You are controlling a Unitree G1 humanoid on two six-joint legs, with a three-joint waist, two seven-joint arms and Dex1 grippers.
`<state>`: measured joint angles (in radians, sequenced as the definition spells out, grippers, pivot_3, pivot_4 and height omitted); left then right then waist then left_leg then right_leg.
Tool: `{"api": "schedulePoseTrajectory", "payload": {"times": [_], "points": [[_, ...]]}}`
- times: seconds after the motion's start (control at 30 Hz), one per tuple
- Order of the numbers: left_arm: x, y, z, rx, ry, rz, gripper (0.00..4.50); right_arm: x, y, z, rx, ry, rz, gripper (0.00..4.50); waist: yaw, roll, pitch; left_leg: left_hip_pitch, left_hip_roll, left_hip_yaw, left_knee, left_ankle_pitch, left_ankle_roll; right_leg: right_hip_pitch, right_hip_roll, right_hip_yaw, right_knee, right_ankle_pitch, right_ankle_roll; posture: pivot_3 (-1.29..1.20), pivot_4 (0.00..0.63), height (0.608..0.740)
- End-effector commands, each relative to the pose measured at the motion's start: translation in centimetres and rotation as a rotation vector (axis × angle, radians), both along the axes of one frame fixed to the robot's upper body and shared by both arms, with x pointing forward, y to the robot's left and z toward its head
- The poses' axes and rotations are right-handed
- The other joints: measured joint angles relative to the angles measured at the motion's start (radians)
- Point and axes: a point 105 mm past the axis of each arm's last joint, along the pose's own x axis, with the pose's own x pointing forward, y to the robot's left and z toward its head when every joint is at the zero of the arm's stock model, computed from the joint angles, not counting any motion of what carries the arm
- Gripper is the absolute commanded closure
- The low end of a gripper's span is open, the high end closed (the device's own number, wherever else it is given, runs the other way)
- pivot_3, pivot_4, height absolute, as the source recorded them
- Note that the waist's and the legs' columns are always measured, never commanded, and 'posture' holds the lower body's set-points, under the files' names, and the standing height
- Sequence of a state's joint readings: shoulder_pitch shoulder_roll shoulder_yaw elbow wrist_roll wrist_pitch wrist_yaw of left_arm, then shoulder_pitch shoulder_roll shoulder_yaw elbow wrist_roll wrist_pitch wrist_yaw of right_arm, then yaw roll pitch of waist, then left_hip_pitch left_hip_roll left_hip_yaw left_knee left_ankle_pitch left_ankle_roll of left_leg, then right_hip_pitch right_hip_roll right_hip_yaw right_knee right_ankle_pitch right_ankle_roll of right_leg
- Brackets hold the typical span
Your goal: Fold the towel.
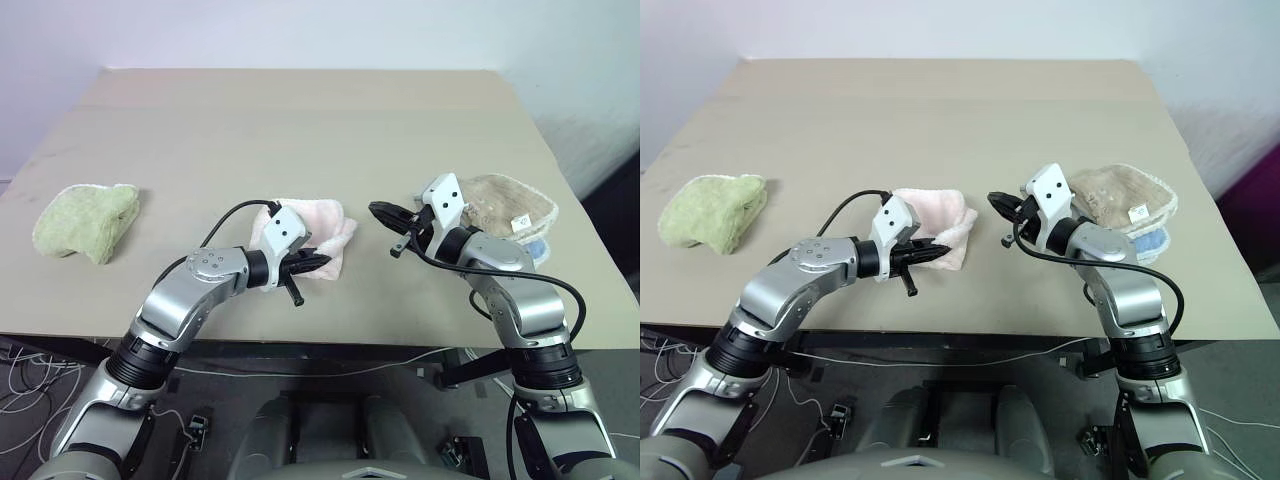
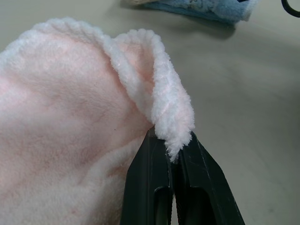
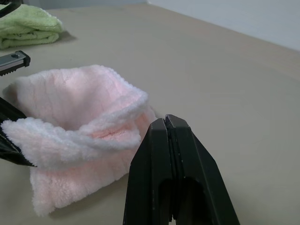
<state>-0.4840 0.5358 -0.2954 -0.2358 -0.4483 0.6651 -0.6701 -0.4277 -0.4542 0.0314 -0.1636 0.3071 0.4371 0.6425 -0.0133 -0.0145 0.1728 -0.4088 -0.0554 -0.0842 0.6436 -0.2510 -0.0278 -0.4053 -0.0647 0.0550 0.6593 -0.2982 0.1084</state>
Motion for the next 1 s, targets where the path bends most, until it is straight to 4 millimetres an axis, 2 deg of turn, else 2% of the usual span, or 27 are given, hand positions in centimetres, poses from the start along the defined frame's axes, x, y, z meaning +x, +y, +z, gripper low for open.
{"api": "schedulePoseTrajectory", "payload": {"times": [0.03,0.2,0.37,0.5,0.6,0.67,0.77,0.83,0.97,1.0], "points": [[-0.4,0.0,1.6,-0.085,-0.009,-0.024,3.44,-0.3,0.1,1.5,0.004,-0.062,0.005,4.50,0.000,0.000,0.000,0.000,0.000,0.000,0.000,0.000,0.000,0.000,0.000,0.000,0.000,0.000,0.000,0.00,0.150,0.740],[-1.1,0.7,2.3,-0.134,0.013,-0.044,1.78,-0.1,0.1,1.8,0.002,-0.070,0.009,4.50,-0.002,0.000,0.000,0.000,0.000,0.000,0.000,0.000,0.000,0.000,0.000,0.000,0.000,0.000,0.000,0.00,0.150,0.740],[-0.8,2.2,2.9,-0.139,-0.009,0.015,0.04,0.0,0.2,2.2,0.003,-0.080,0.016,4.50,-0.001,0.000,0.000,0.000,0.000,0.000,0.000,0.000,0.000,0.000,0.000,0.000,0.000,0.000,0.000,0.00,0.150,0.740],[0.7,4.6,5.2,-0.275,-0.050,0.144,0.01,0.1,0.9,3.0,0.034,-0.088,0.037,4.50,-0.001,0.000,0.000,0.000,0.000,0.000,0.000,0.000,0.000,0.000,0.000,0.000,0.000,0.000,0.000,0.00,0.150,0.740],[2.7,6.8,5.4,-0.238,-0.125,0.284,0.64,-0.1,2.3,3.1,0.054,-0.077,0.086,4.50,-0.001,0.000,0.000,0.000,0.000,0.000,0.000,0.000,0.000,0.000,0.000,0.000,0.000,0.000,0.000,0.00,0.150,0.740],[3.7,7.6,5.0,-0.206,-0.158,0.339,1.34,-0.1,3.7,2.8,0.065,-0.062,0.123,4.50,-0.002,0.000,0.000,0.000,0.000,0.000,0.000,0.000,0.000,0.000,0.000,0.000,0.000,0.000,0.000,0.00,0.150,0.740],[4.4,7.1,4.7,-0.197,-0.177,0.324,2.37,0.1,5.6,1.5,0.071,-0.011,0.168,4.50,-0.001,0.000,0.000,0.000,0.000,0.000,0.000,0.000,0.000,-0.001,0.001,0.000,0.000,0.000,0.000,0.00,0.150,0.740],[4.7,6.6,3.6,-0.150,-0.175,0.299,3.05,0.6,6.5,-0.3,0.084,0.072,0.177,4.50,0.001,0.000,0.000,0.000,0.000,0.000,0.000,0.000,0.000,0.000,0.000,-0.001,0.000,0.000,0.000,0.00,0.150,0.740],[4.5,6.2,-0.3,0.031,-0.143,0.232,4.42,0.9,7.4,-5.0,0.025,0.222,0.175,4.50,0.000,0.000,0.000,0.000,-0.001,0.000,0.001,0.000,0.000,0.000,0.000,-0.001,0.001,0.000,0.000,0.00,0.150,0.740],[4.4,6.2,-1.2,0.069,-0.135,0.219,4.47,0.9,7.3,-6.2,0.000,0.255,0.162,4.50,-0.001,0.000,0.000,0.000,-0.001,0.000,0.001,0.000,0.000,-0.001,0.000,-0.001,0.001,0.000,0.000,0.00,0.150,0.740]]}}
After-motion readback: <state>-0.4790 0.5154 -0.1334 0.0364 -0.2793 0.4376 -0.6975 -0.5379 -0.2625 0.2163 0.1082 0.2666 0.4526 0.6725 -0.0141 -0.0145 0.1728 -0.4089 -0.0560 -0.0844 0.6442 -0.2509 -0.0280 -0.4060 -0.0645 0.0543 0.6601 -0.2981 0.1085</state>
